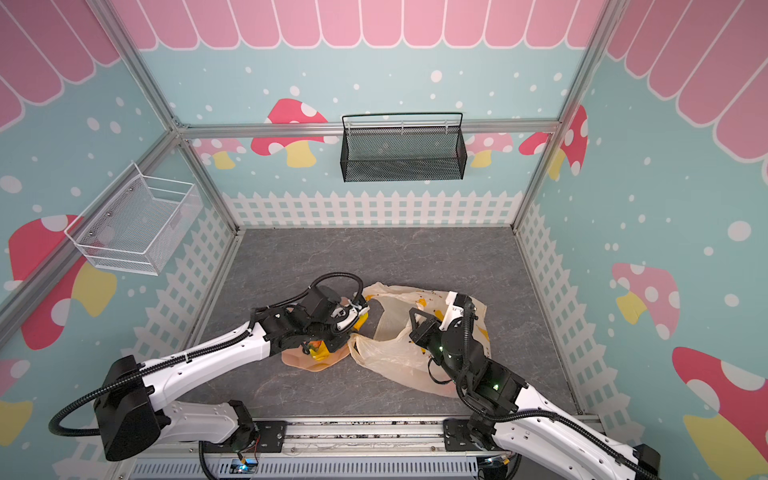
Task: Place the fruits into the plastic bag
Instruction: 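Lift the banana with the left gripper and carry it toward the bag, then lower the banana into the bag and open the left gripper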
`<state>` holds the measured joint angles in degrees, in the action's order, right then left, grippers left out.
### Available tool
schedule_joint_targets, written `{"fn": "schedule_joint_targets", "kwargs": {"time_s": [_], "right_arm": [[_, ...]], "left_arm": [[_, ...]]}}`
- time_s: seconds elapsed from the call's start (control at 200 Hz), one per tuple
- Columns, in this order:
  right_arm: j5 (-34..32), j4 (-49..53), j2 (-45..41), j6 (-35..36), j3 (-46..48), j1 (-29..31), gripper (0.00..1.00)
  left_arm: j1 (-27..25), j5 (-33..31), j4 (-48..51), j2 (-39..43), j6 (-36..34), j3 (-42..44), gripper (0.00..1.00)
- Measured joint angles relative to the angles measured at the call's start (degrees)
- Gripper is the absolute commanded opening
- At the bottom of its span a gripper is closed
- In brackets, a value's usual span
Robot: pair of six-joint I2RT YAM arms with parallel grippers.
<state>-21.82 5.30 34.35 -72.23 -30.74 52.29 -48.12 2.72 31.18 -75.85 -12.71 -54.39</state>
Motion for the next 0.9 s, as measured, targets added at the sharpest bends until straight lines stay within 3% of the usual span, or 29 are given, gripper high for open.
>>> {"fn": "schedule_joint_targets", "kwargs": {"time_s": [0.22, 0.465, 0.9], "right_arm": [[0.2, 0.1, 0.4, 0.0, 0.0, 0.0, 0.0], [0.9, -0.1, 1.9, 0.0, 0.0, 0.0, 0.0], [2.1, -0.6, 2.3, 0.2, -1.3, 0.0, 0.0]], "left_arm": [[-2.6, 4.5, 0.8, -0.6, 2.1, -0.5, 0.22], [-4.2, 13.1, 1.8, -8.8, 6.0, -7.6, 0.2], [-2.8, 20.4, 2.1, -18.3, 14.1, -13.4, 0.17]]}}
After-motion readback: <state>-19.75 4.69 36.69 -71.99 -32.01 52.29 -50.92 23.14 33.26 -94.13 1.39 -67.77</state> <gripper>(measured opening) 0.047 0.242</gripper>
